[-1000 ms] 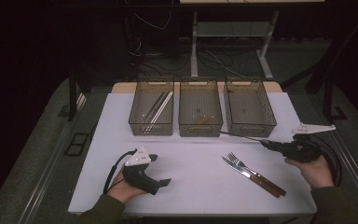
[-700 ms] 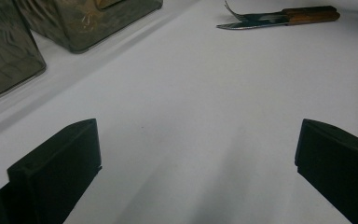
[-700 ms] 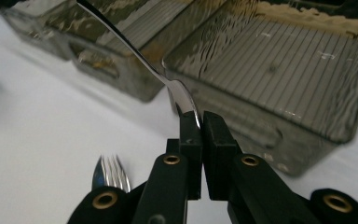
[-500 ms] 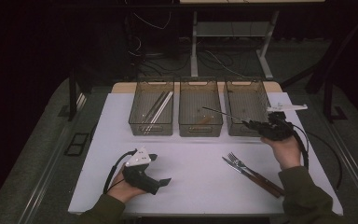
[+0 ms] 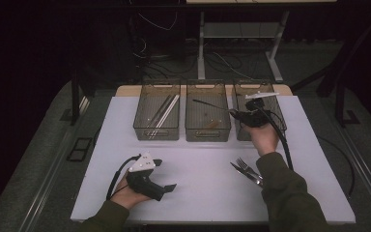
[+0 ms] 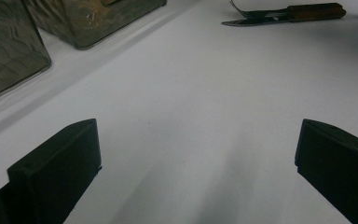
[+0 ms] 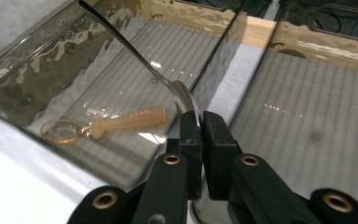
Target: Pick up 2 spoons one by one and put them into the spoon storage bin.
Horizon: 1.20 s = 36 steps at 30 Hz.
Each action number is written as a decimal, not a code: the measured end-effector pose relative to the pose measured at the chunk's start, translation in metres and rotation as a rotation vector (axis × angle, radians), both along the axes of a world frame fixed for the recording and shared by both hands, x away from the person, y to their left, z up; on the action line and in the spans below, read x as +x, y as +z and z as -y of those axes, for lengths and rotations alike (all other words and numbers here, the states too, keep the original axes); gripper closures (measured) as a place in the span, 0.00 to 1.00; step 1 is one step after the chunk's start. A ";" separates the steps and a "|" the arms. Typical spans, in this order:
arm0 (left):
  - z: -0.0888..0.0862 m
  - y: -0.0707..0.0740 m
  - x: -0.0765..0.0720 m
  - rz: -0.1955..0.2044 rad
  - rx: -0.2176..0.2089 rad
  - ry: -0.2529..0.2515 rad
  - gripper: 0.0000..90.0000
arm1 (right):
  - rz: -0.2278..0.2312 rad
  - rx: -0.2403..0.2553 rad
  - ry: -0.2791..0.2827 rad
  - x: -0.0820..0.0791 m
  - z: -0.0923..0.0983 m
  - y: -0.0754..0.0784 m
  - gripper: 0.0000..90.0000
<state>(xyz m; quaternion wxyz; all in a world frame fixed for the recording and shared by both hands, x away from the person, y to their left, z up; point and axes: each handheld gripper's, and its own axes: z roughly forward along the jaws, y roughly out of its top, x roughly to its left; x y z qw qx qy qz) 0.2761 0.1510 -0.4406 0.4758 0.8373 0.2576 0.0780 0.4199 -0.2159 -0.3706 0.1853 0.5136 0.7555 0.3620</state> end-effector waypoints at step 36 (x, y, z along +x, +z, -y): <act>0.000 0.001 0.001 -0.002 0.004 -0.025 0.00 | 0.042 0.045 0.191 -0.028 0.011 0.005 0.50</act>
